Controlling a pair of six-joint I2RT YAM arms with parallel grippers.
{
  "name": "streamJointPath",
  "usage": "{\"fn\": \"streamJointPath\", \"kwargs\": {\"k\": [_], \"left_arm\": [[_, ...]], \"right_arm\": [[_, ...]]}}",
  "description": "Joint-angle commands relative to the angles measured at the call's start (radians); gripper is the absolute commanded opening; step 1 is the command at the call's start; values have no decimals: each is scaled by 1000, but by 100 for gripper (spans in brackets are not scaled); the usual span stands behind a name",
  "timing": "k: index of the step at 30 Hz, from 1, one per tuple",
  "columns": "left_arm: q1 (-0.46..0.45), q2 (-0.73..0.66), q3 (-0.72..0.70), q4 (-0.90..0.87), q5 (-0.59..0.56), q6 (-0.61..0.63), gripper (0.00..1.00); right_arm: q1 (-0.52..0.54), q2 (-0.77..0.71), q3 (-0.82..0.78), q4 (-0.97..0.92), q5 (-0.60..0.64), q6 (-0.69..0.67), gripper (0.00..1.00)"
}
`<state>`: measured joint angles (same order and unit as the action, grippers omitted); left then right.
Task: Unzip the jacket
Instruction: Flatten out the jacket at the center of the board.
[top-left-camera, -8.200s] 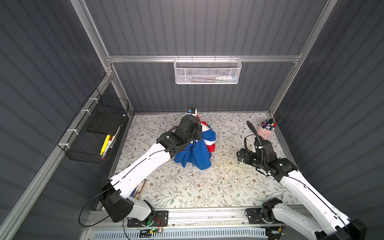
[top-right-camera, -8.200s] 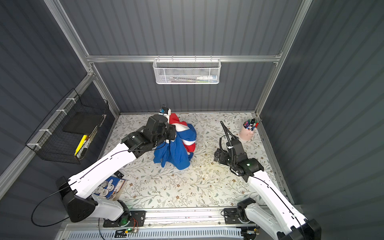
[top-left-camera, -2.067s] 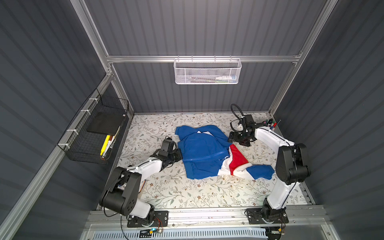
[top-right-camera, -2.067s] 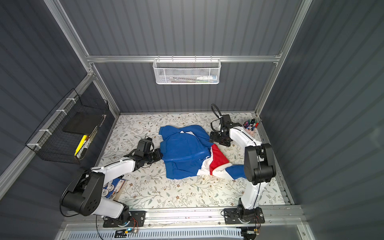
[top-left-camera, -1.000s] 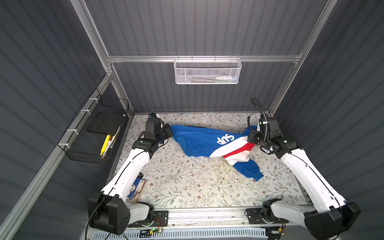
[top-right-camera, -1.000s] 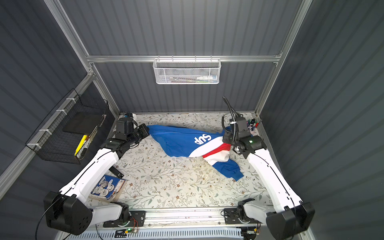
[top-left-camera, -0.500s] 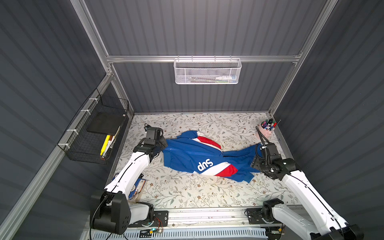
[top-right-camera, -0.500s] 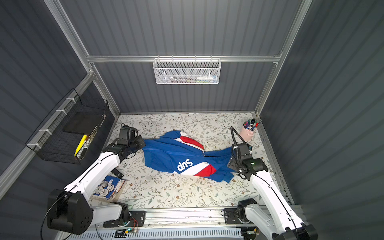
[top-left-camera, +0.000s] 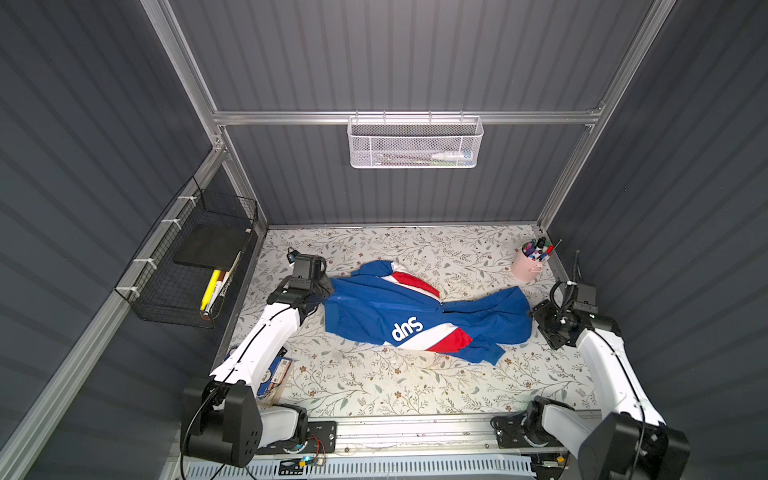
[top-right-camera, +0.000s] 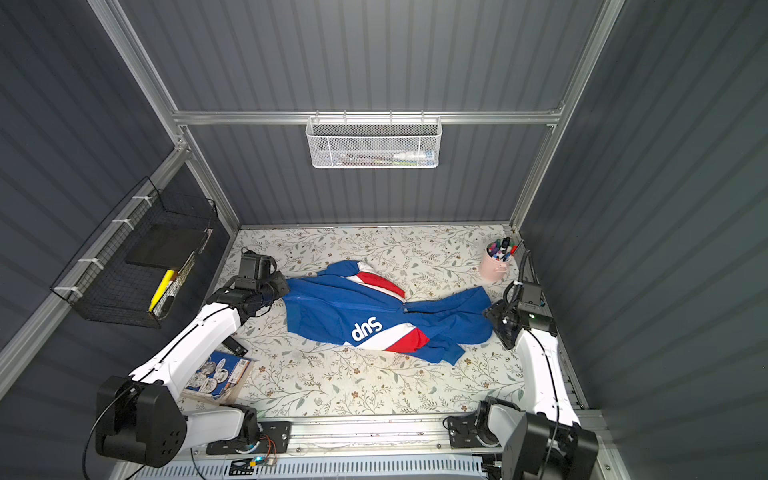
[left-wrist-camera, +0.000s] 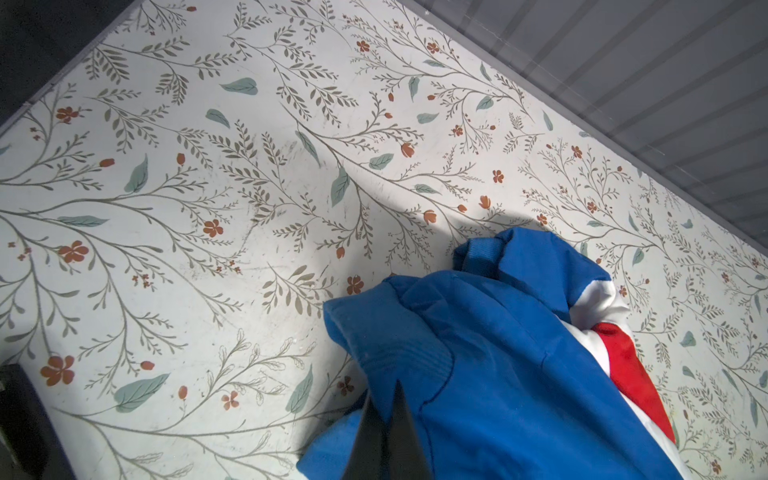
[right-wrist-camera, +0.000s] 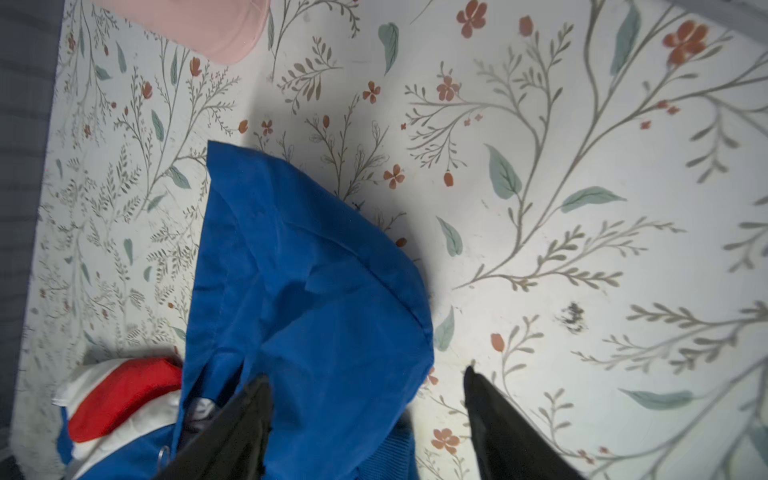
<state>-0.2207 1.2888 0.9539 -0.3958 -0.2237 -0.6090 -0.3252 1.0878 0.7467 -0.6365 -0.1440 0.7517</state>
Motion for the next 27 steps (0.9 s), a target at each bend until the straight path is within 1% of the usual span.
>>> {"fn": "streamJointPath", "kwargs": {"k": [1, 3, 4, 6, 16, 21, 22, 24, 27], "left_arm": [[6, -12, -11, 30, 23, 17, 0], [6, -11, -11, 35, 33, 18, 0], [6, -9, -10, 37, 36, 18, 0], [6, -6, -7, 39, 42, 18, 0], [6, -7, -12, 46, 59, 18, 0], [6, -3, -12, 54, 70, 18, 0], [6, -1, -11, 54, 69, 18, 0], [6, -2, -12, 53, 72, 20, 0], [6, -3, -14, 54, 70, 18, 0]], "right_arm": [[-61, 77, 18, 69, -140, 44, 78], [-82, 151, 44, 64, -190, 43, 82], [-88, 179, 55, 59, -204, 39, 82], [-93, 221, 57, 74, -205, 41, 82], [-95, 335, 66, 110, -211, 25, 82], [-95, 400, 71, 156, -276, 15, 82], [-94, 411, 73, 160, -287, 15, 82], [-94, 427, 73, 171, -304, 19, 77], [-94, 431, 69, 178, -319, 24, 62]]}}
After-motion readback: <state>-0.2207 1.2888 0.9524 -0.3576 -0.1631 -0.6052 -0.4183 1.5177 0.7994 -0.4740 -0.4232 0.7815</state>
